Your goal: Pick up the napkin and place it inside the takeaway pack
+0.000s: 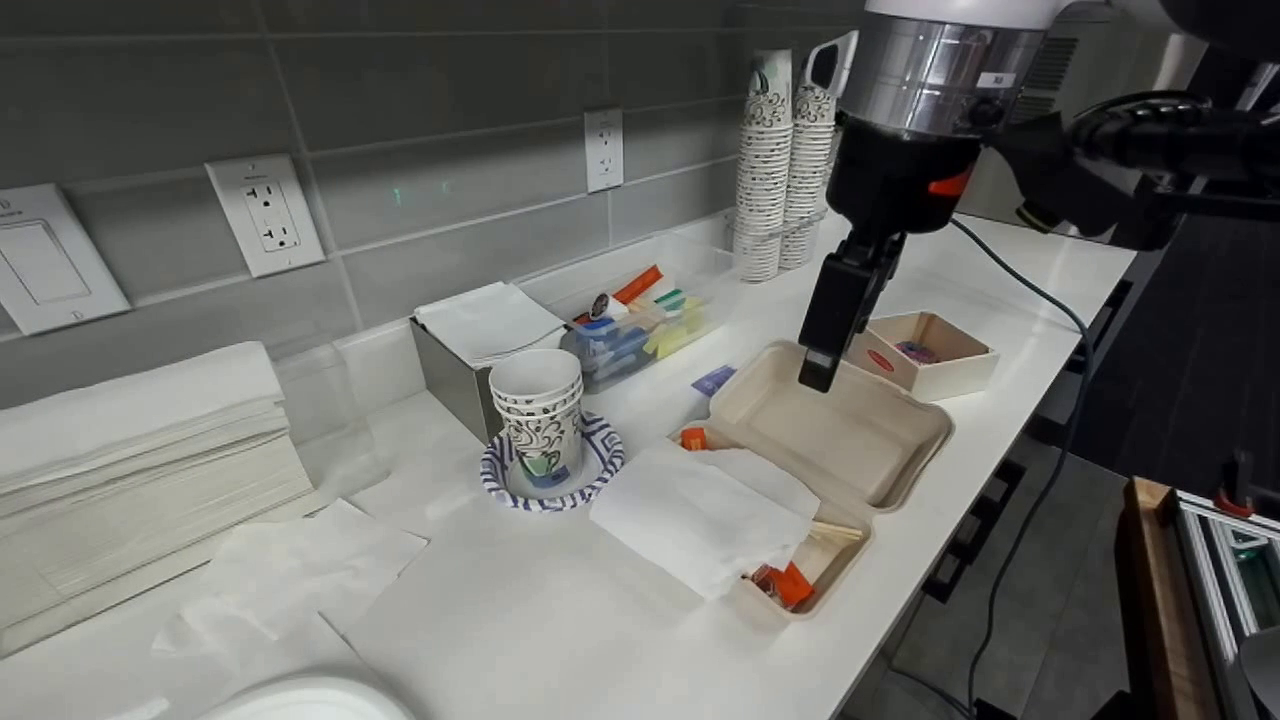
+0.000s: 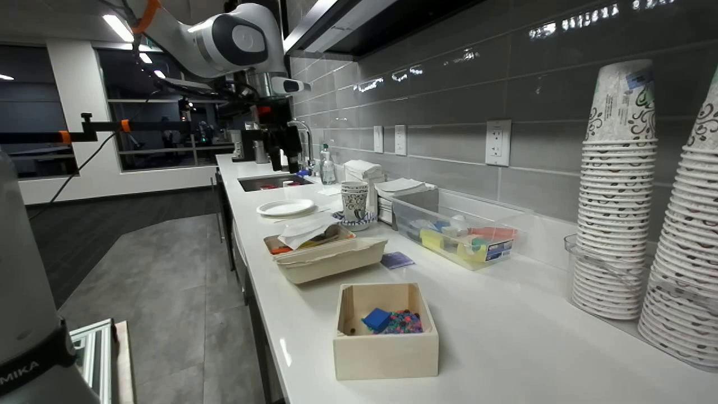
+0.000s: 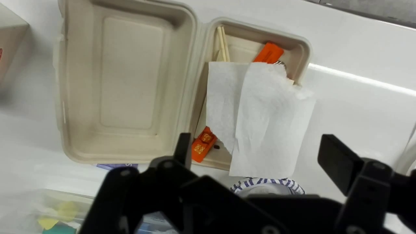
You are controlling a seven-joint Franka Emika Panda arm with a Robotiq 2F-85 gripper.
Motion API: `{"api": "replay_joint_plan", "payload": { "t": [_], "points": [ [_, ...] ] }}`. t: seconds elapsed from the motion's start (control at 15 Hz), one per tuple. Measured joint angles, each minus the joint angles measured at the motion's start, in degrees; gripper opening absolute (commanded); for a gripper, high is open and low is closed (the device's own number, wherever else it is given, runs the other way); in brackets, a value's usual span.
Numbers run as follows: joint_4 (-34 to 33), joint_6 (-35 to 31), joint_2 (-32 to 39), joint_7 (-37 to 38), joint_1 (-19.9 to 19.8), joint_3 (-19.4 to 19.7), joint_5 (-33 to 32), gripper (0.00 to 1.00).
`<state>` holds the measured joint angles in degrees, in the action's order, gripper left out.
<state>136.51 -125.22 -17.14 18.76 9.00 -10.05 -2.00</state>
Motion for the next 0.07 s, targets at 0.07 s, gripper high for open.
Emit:
{"api": "replay_joint_plan", "payload": {
  "t": [0.07],
  "points": [
    [0.0,0.0,0.0,0.0,0.0,0.0,0.0,1.0]
  ]
}}
